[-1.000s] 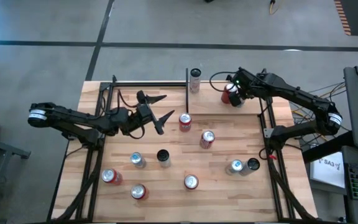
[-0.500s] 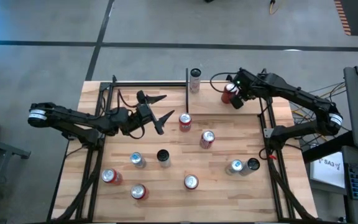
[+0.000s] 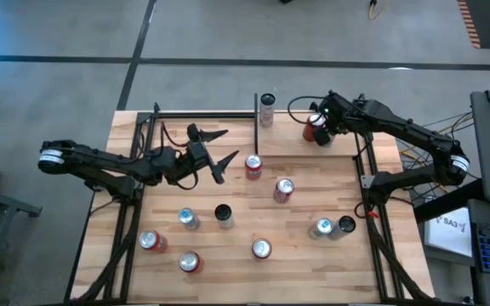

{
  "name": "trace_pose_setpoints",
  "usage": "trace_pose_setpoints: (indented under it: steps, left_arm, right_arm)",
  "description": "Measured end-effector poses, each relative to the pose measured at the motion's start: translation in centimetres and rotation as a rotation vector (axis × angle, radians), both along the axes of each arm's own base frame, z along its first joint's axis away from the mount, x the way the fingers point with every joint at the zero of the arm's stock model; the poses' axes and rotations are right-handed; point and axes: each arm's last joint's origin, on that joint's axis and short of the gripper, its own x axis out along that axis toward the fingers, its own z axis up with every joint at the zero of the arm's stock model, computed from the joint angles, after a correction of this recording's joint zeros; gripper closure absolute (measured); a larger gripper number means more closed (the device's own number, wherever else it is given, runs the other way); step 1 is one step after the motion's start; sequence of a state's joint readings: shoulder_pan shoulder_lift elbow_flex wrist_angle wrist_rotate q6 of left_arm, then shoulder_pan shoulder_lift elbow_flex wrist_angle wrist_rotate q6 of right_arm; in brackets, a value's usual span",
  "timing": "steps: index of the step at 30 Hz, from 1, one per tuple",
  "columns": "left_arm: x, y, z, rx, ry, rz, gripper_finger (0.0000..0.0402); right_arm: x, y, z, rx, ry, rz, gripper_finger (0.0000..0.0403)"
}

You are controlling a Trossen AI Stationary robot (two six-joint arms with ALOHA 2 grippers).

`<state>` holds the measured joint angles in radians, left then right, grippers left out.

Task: Place canned beverage on shelf
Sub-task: Put the top blue soda can on the shelf

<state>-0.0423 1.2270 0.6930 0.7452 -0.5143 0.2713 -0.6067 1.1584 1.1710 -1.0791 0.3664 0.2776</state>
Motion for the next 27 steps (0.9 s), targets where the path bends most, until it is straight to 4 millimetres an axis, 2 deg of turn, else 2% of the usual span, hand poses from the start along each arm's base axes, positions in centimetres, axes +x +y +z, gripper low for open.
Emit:
trace_pose_setpoints:
  steps: [10,19,27]
  left_arm:
    - [0.01,-0.01,-0.04,0.000,0.004,0.000,0.0091]
    - [0.01,-0.02,-0.06,0.000,0.006,-0.001,0.0091]
    - [0.01,-0.02,-0.06,-0.006,0.003,-0.002,0.0091]
  right_arm:
    - [-0.01,0.03,-0.45,0.013,0.005,0.000,0.0394]
    - [-0.69,0.50,-0.56,0.049,0.086,0.042,0.0394]
    - [-0.86,0.61,-0.09,0.021,0.048,0.031,0.0394]
